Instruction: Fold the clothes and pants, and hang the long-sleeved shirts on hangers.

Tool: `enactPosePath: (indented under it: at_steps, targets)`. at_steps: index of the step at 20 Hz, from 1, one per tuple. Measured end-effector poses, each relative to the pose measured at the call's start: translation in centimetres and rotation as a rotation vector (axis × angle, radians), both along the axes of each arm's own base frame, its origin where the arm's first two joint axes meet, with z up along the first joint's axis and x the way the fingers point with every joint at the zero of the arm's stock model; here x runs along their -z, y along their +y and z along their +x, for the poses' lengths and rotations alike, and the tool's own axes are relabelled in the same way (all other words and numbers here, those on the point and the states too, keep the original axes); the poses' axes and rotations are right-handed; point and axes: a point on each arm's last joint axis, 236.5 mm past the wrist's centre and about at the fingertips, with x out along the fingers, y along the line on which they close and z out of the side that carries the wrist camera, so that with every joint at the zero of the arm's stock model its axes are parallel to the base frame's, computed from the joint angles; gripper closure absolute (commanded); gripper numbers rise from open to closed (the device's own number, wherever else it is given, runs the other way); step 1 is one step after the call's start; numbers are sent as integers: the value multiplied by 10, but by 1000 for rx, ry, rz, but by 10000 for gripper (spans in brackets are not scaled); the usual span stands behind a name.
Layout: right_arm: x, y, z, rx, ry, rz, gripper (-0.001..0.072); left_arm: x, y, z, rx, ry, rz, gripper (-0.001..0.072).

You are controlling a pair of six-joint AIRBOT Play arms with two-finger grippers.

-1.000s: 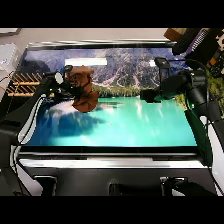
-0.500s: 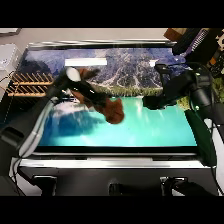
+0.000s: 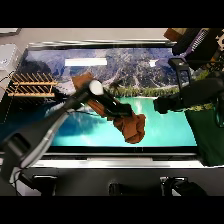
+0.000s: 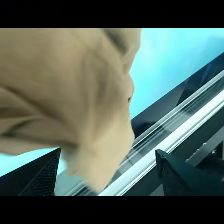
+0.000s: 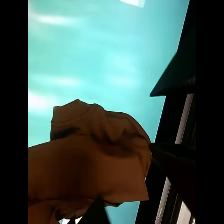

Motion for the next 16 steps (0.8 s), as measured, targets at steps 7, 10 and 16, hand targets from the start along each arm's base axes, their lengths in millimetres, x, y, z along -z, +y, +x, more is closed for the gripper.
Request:
enactPosePath:
  at_steps: [7, 10, 16]
  targets:
    - [-13, -2, 0, -40, -64, -11, 358, -44, 240, 128, -429, -182, 74, 34]
    - [-18, 2, 7, -44, -102, 2, 358, -18, 305, 156, -583, -160, 10, 34]
    - [-23, 6, 14, -5, -128, 41, 357, 65, 326, 179, -638, -54, -93, 35]
